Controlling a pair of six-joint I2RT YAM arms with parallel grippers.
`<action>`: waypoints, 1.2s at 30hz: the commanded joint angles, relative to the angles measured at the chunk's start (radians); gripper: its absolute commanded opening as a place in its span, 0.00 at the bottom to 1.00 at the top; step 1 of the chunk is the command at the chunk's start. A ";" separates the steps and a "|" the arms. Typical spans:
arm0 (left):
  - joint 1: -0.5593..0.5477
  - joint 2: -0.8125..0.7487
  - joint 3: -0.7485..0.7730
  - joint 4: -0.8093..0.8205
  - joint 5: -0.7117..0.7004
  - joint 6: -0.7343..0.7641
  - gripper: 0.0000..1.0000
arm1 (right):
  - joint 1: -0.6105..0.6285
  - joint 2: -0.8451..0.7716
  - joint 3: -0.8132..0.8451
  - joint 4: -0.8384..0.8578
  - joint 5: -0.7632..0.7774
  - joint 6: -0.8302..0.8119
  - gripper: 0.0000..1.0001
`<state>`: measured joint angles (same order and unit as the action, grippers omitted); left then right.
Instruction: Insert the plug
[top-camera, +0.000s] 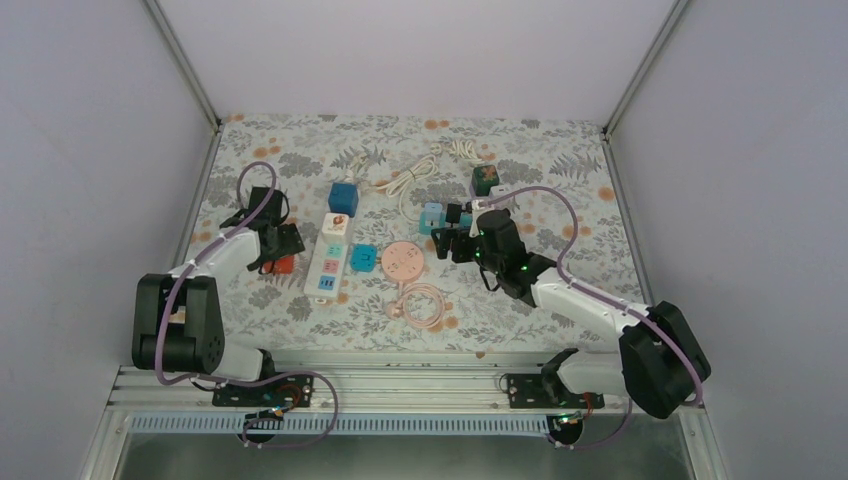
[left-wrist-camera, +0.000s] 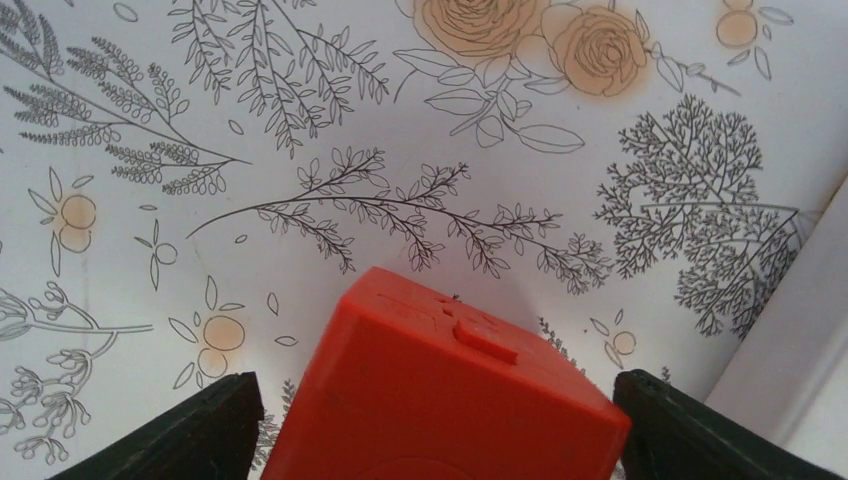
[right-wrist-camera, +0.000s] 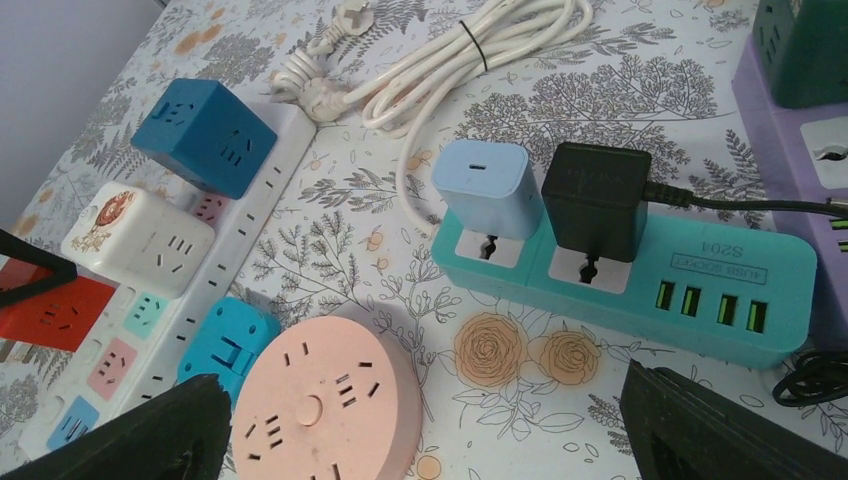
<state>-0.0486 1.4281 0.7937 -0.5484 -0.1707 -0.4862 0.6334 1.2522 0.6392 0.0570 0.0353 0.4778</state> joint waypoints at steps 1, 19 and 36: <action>-0.009 -0.005 -0.025 -0.012 0.027 -0.014 0.82 | -0.006 0.011 0.026 0.008 0.006 0.036 1.00; -0.108 -0.026 0.058 -0.093 -0.127 -0.023 0.47 | -0.009 -0.023 -0.013 0.077 -0.113 0.062 1.00; -0.300 -0.251 0.203 0.268 0.805 0.250 0.47 | -0.009 -0.059 0.063 0.342 -0.681 -0.086 1.00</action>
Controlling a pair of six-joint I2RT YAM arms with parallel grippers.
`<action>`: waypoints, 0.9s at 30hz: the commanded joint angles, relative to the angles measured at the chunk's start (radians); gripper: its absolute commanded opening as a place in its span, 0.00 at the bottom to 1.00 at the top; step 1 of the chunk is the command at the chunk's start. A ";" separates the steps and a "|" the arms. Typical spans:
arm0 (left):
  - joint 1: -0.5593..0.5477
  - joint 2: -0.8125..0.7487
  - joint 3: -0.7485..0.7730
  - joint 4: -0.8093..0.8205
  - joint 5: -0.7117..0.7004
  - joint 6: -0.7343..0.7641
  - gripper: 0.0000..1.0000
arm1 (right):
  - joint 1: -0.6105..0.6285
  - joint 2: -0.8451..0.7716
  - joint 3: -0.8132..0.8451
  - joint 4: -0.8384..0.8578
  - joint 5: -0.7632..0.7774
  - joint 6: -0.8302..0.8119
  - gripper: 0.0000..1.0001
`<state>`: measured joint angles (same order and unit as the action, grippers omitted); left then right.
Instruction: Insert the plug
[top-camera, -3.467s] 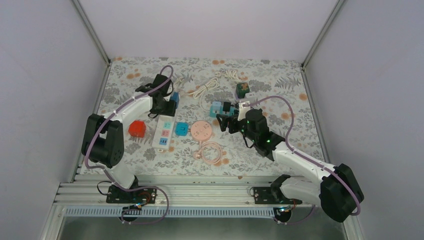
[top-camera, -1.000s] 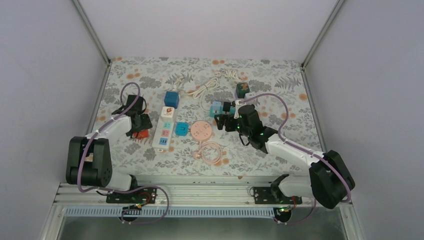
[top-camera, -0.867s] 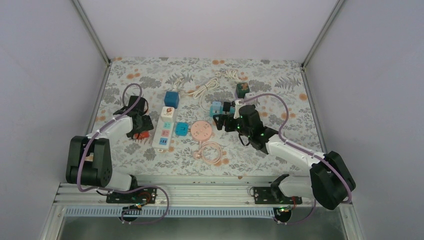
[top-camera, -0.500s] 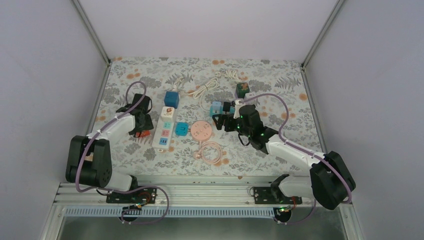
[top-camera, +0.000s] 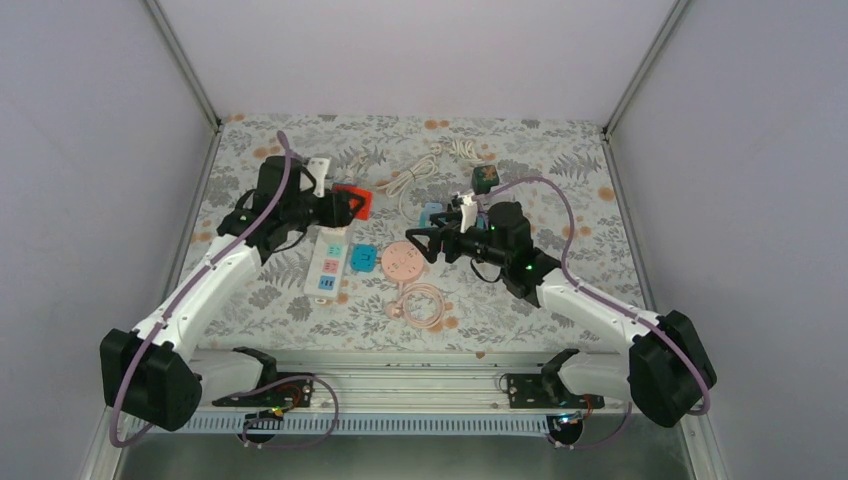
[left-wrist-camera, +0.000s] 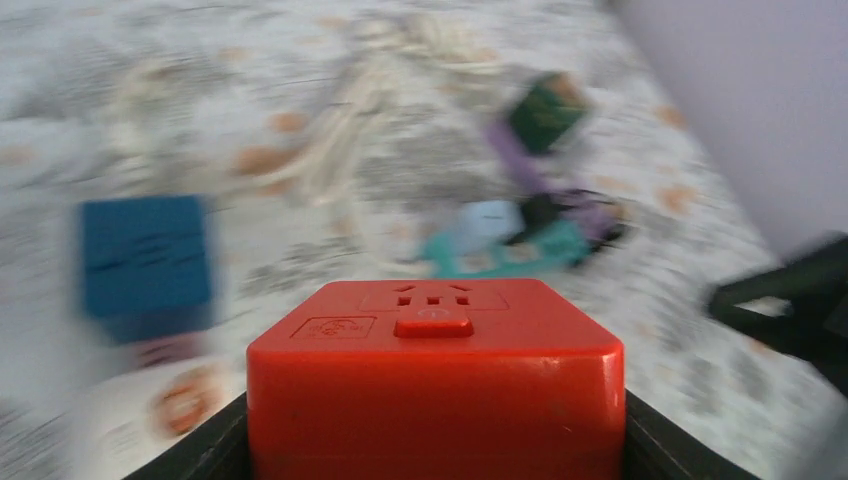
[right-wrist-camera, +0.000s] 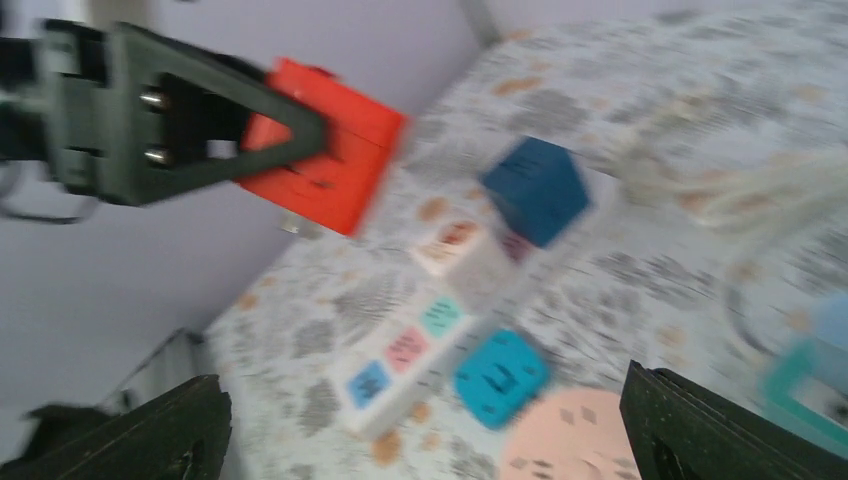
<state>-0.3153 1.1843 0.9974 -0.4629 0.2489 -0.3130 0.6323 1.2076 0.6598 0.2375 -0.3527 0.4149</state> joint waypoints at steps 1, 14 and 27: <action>-0.044 -0.006 0.000 0.212 0.437 0.085 0.47 | -0.007 -0.011 0.045 0.194 -0.336 -0.012 1.00; -0.169 0.011 0.096 0.326 0.786 0.231 0.47 | 0.004 0.029 0.133 0.311 -0.577 0.109 0.97; -0.173 -0.043 0.077 0.430 0.823 0.171 0.47 | 0.006 0.018 0.115 0.475 -0.592 0.170 0.63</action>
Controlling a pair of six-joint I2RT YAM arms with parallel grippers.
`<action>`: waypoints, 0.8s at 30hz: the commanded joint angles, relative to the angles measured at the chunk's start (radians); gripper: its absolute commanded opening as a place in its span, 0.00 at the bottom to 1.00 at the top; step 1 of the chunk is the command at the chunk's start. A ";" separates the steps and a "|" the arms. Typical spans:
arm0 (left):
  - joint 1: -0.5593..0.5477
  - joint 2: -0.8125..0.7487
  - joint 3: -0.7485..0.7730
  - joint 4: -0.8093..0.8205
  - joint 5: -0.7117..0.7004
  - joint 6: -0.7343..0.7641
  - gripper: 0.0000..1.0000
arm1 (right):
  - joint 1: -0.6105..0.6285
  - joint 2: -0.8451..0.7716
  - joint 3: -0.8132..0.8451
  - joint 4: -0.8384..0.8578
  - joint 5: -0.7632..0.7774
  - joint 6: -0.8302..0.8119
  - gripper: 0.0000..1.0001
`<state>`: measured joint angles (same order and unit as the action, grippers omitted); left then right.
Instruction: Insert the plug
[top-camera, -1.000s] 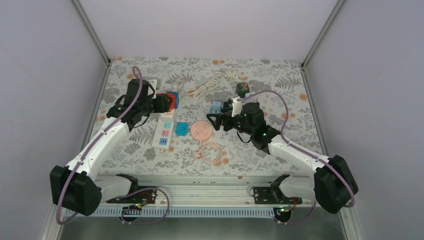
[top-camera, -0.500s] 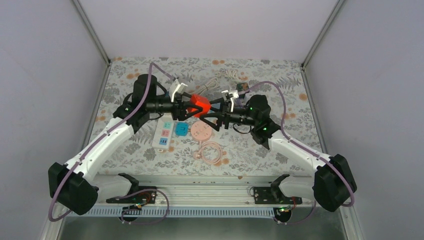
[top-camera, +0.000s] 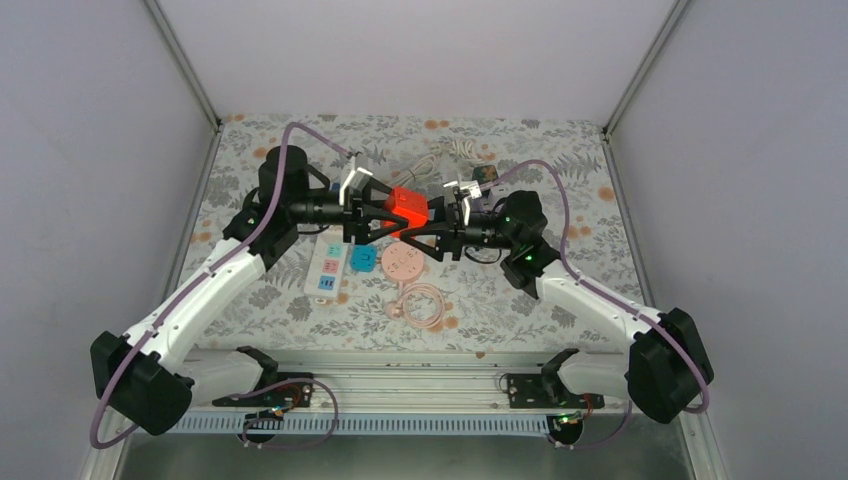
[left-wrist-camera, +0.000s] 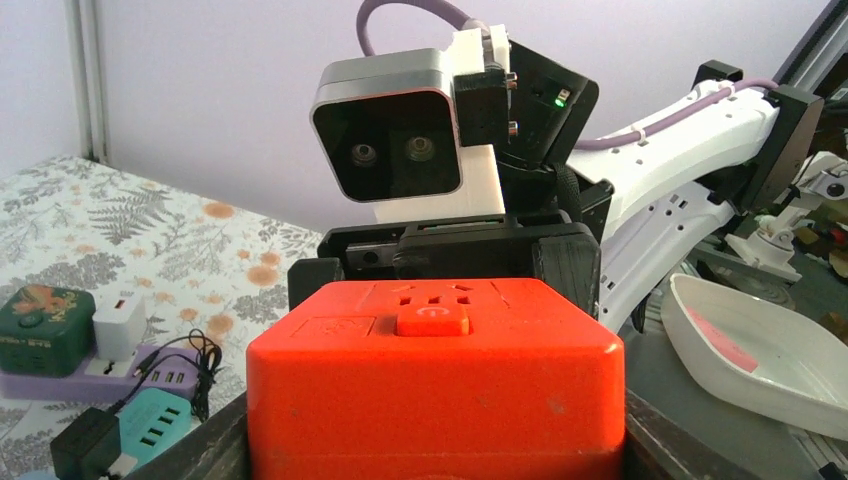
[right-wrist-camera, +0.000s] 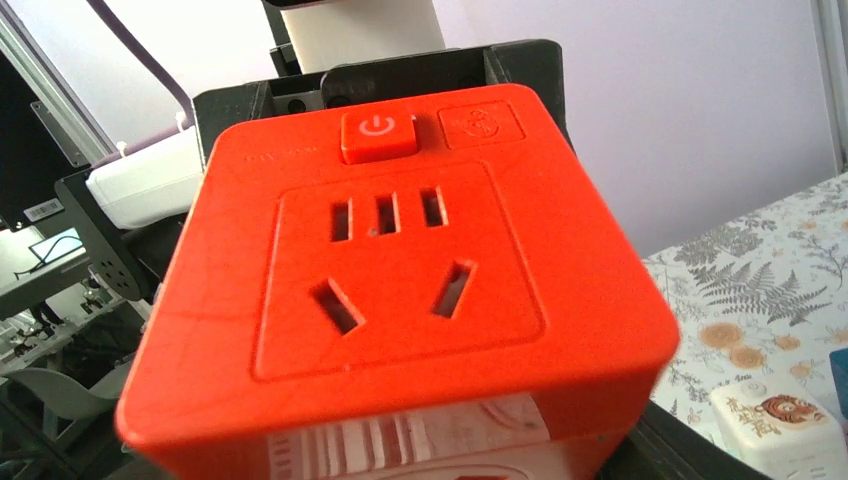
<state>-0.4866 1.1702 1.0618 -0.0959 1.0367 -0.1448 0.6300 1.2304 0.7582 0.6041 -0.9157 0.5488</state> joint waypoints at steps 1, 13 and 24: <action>-0.002 -0.032 0.013 0.066 0.038 0.001 0.48 | 0.009 -0.007 0.016 0.118 -0.032 0.035 0.58; -0.003 -0.068 -0.016 0.008 -0.224 -0.015 0.90 | 0.008 -0.041 0.023 -0.068 0.114 -0.197 0.29; 0.006 -0.053 0.026 -0.217 -0.612 -0.017 1.00 | 0.027 -0.002 0.057 -0.375 0.473 -0.564 0.29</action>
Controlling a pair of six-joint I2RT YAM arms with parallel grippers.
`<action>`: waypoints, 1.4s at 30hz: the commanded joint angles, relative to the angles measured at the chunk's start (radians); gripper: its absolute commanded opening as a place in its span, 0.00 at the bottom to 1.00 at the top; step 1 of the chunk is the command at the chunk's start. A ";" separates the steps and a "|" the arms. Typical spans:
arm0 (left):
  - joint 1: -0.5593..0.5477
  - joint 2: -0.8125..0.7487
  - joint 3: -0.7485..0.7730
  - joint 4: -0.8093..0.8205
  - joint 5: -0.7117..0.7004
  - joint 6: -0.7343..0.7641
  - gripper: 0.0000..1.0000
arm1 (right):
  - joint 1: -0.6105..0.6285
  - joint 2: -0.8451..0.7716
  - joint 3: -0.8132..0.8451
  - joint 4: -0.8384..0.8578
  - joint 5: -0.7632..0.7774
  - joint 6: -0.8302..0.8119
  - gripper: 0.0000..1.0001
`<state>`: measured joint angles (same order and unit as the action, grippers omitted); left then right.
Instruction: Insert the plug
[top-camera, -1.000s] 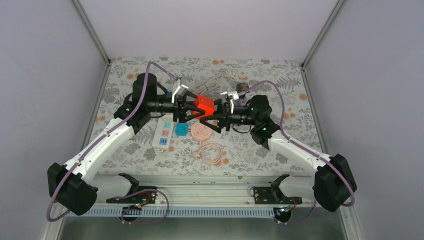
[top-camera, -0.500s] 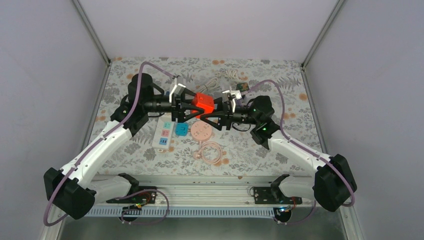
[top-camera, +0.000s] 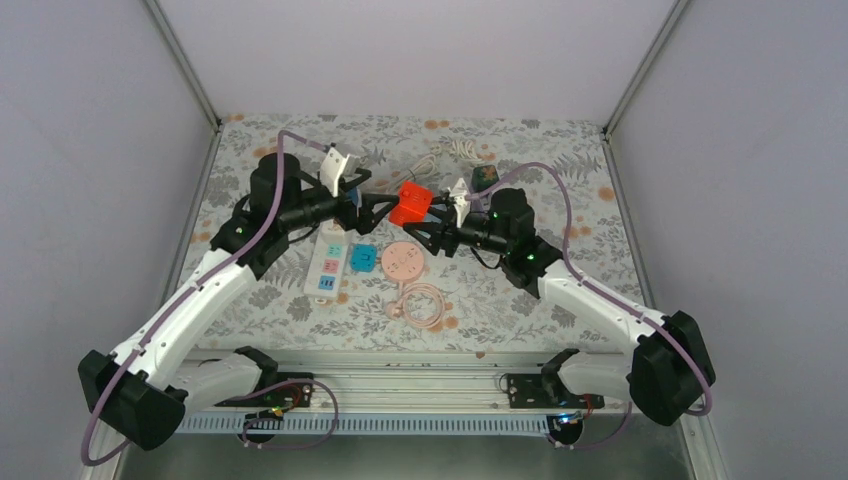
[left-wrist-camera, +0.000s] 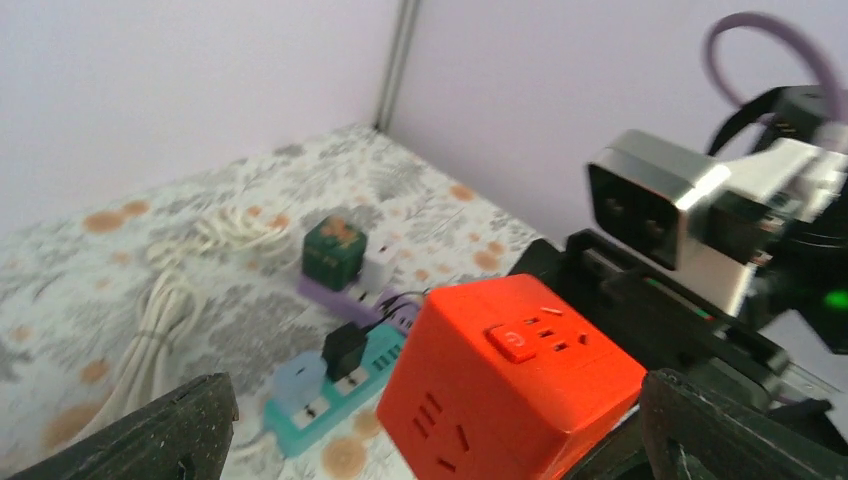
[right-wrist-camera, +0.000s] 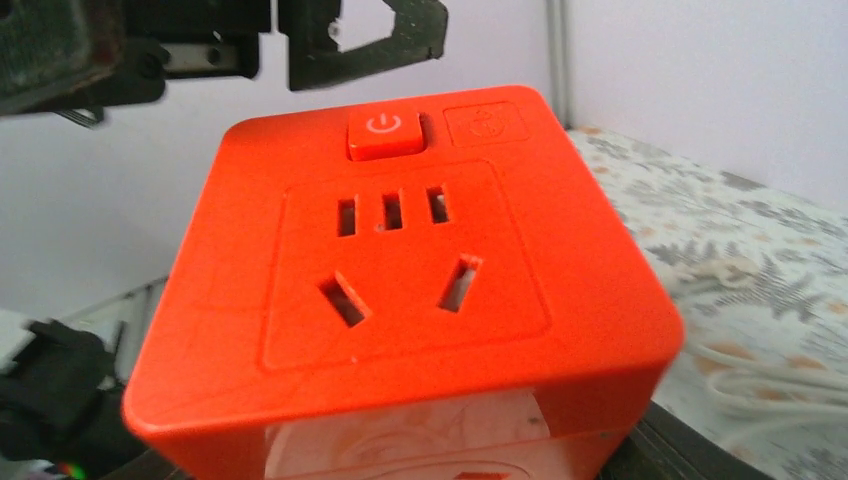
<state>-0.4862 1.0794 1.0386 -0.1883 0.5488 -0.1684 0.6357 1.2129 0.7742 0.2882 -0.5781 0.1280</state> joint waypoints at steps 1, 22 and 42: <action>0.005 0.056 0.066 -0.150 -0.122 0.006 1.00 | 0.031 0.024 0.043 -0.067 0.156 -0.151 0.30; -0.101 0.214 0.154 -0.419 -0.259 -0.005 1.00 | 0.185 0.149 0.118 -0.151 0.402 -0.200 0.31; -0.126 0.252 0.176 -0.438 -0.353 -0.031 0.52 | 0.194 0.151 0.118 -0.150 0.418 -0.133 0.68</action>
<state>-0.6132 1.3380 1.1942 -0.6029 0.2768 -0.2012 0.8192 1.3758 0.8642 0.0944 -0.1463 -0.0257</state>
